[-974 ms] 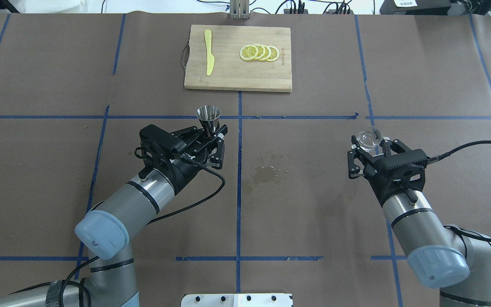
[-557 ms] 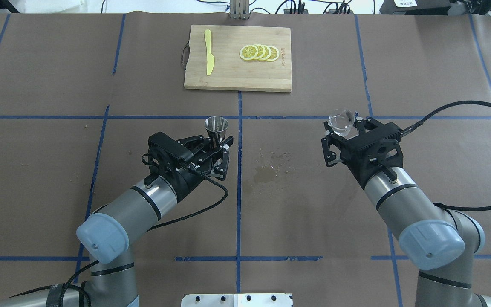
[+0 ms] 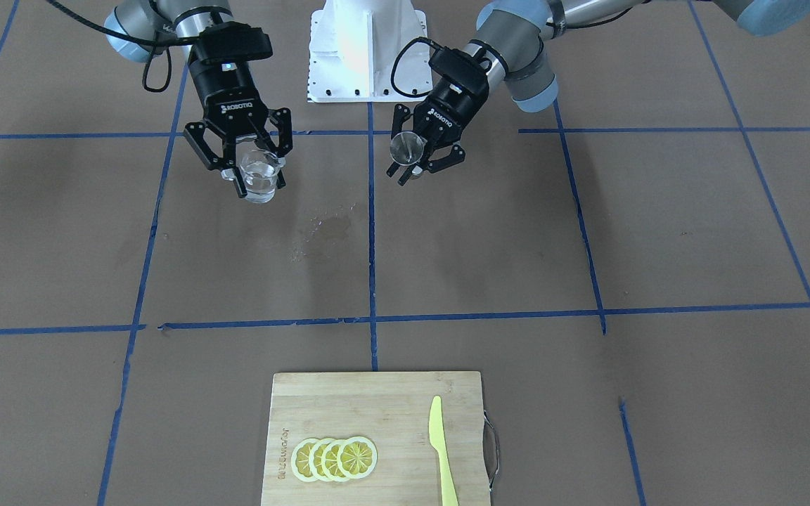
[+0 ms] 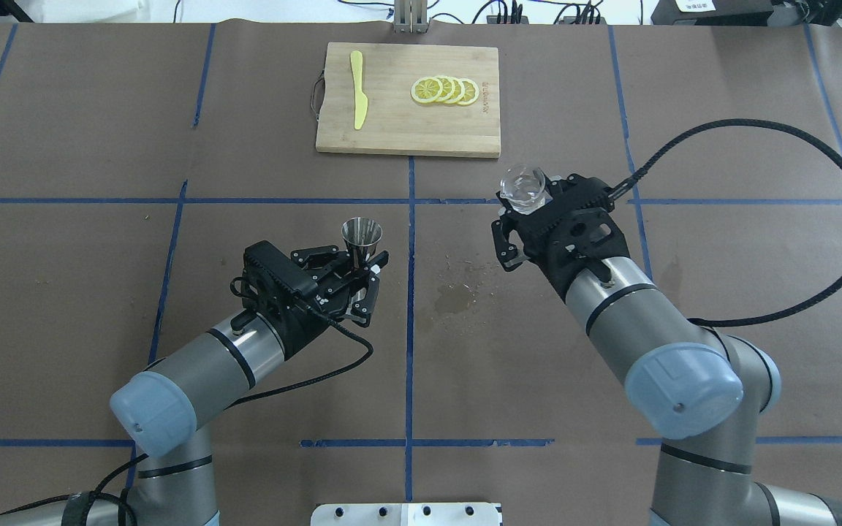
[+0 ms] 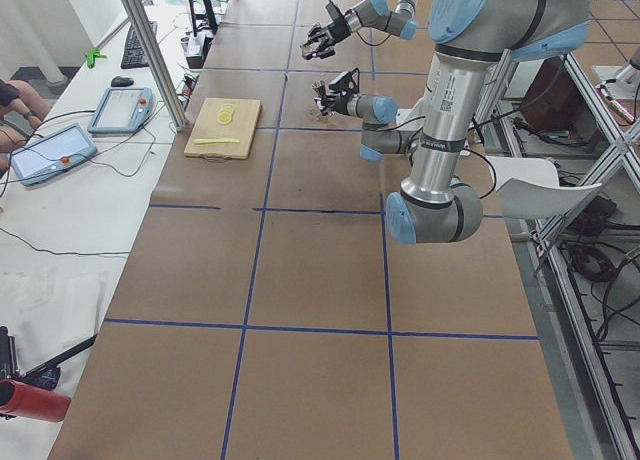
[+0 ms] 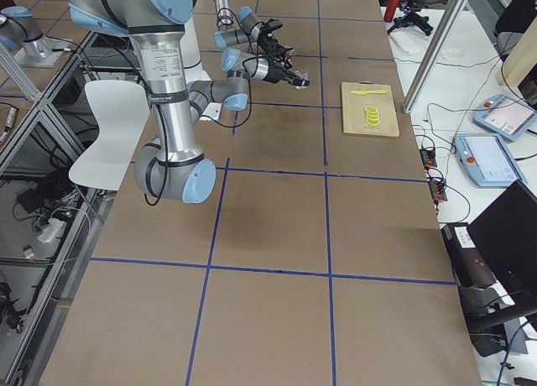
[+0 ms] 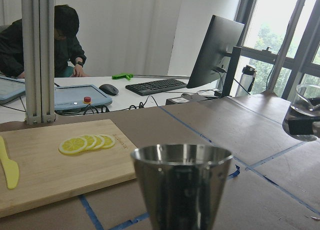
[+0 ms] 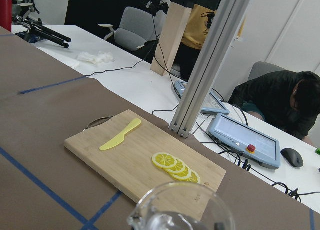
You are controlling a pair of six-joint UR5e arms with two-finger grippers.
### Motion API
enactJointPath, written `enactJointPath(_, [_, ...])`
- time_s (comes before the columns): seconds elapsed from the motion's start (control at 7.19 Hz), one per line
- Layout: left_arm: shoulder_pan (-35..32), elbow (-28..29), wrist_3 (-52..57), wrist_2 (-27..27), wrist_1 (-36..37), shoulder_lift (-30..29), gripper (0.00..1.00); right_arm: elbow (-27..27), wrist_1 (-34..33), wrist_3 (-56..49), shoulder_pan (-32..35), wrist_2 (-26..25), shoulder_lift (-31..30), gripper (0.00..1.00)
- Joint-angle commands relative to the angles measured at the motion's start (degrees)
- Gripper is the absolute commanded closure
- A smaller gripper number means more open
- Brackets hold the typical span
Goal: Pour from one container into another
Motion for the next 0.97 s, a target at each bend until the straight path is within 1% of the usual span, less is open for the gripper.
enactJointPath(0.0, [0.40, 0.22, 0.93, -0.77, -1.07, 0.14, 1.00, -0.13, -7.72, -7.60, 1.06, 3.12, 5.34, 1.00])
enactJointPath(0.28, [1.19, 0.22, 4.00, -5.06, -1.07, -0.56, 1.00, -0.22, -8.19, -14.37, 5.09, 9.87, 5.97, 1.00])
enactJointPath(0.42, [1.72, 0.22, 4.01, -5.34, -1.07, -0.91, 1.00, -0.40, -8.19, -15.97, 5.46, 10.60, 5.97, 1.00])
enactJointPath(0.56, [1.81, 2.05, 4.01, -5.43, -0.98, -3.09, 1.00, -0.57, -8.19, -16.42, 5.46, 10.87, 5.89, 1.00])
enactJointPath(0.7, [1.90, 3.81, 4.01, -5.43, -0.98, -5.03, 1.00, -0.49, -8.19, -17.55, 5.46, 12.26, 5.71, 1.00])
enactJointPath(0.83, [1.81, 4.09, 4.10, -5.34, -0.98, -5.40, 1.00, -0.31, -7.75, -17.74, 5.37, 12.54, 5.36, 1.00])
